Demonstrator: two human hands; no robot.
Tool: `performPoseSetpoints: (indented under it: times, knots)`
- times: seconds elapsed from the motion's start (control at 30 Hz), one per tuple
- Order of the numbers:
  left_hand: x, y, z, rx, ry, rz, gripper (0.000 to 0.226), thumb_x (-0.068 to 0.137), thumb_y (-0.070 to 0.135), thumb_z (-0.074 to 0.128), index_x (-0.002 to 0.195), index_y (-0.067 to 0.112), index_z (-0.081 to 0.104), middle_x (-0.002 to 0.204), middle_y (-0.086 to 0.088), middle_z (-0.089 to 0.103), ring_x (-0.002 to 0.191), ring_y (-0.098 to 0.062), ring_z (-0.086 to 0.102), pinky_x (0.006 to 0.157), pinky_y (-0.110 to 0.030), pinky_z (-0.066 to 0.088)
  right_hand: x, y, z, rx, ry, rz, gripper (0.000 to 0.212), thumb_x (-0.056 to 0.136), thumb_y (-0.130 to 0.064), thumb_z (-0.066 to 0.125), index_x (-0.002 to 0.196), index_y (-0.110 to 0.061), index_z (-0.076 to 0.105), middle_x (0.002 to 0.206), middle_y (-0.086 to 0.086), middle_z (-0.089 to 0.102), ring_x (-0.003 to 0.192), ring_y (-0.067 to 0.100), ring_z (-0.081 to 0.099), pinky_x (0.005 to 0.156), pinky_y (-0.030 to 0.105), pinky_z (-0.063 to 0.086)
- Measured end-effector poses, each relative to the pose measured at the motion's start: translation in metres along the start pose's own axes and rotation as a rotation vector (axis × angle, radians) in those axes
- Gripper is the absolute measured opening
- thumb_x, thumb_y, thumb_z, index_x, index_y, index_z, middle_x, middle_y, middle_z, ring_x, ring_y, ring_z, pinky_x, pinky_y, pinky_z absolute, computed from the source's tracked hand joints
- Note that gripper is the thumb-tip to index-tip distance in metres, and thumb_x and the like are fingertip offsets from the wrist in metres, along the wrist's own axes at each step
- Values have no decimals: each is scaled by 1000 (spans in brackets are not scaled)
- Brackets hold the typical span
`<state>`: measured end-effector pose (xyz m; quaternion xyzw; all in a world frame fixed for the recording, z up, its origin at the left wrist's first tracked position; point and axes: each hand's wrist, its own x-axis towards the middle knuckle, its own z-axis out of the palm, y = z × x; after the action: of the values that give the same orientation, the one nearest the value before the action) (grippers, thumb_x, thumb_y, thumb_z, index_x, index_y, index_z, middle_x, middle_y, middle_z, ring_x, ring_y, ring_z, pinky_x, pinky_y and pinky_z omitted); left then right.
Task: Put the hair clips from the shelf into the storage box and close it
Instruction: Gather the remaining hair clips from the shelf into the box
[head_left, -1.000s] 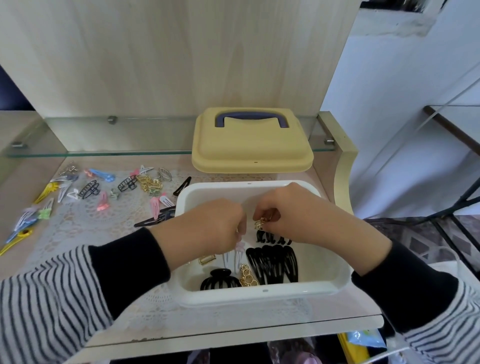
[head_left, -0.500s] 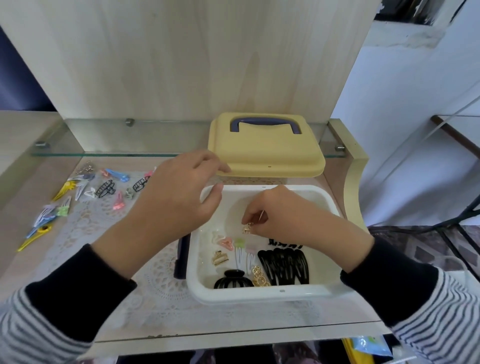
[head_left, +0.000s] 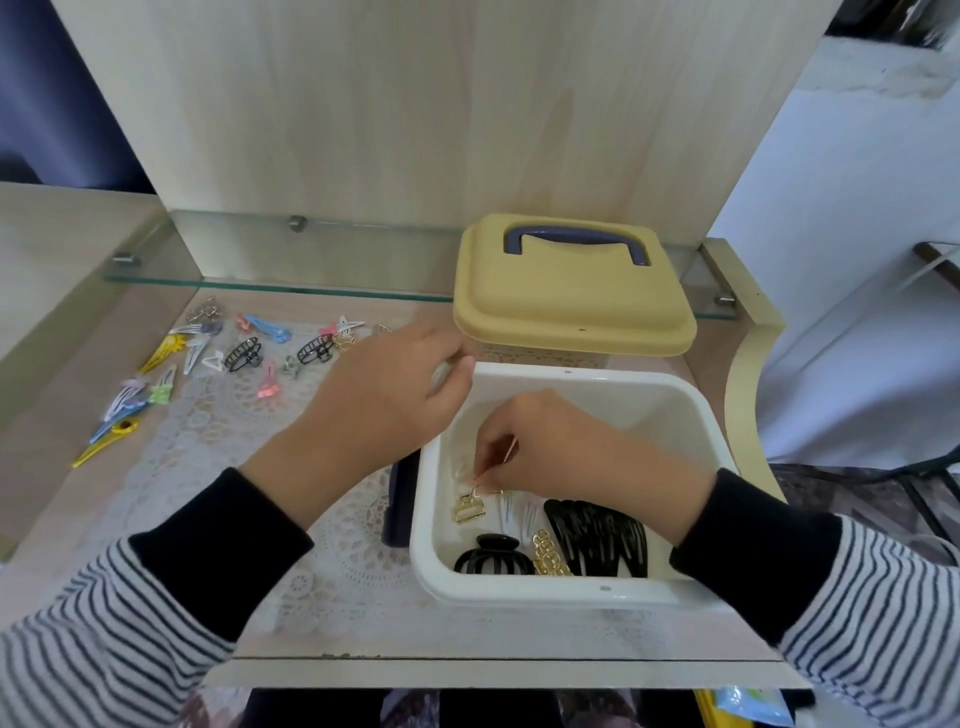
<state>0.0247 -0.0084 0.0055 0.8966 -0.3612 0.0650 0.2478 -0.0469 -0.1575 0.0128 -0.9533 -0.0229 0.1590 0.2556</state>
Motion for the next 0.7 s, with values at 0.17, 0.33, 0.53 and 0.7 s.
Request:
performPoseSetpoints:
  times: [0.17,0.33,0.53,0.7]
  knots:
    - [0,3,0,0,-79,-67,27,98,35,36,95,24,61,75,5,59,73,-12,56,63,-34,48,3,-5,4,28,-114,-48,6,78,-17,75,84,-19,77,78,-9,72,71,2,64,64,11,48]
    - [0,3,0,-22,-73,-67,23,97,33,39,94,25,60,68,6,55,67,-12,54,60,-35,47,8,-9,8,-42,-183,-104,7,76,-15,73,82,-18,77,74,-4,73,70,7,66,68,17,51]
    - [0,3,1,-5,-63,-53,21,97,33,39,92,26,59,63,9,49,64,-11,50,57,-30,43,8,-13,13,-79,-164,-144,9,77,-14,72,84,-17,78,80,-8,73,76,5,65,72,17,51]
    - [0,0,1,-24,-68,-46,21,97,34,38,90,27,57,64,8,51,62,-10,51,56,-30,43,6,-11,-1,-35,-173,-94,19,85,-18,66,101,-21,75,96,-9,72,88,4,64,81,14,47]
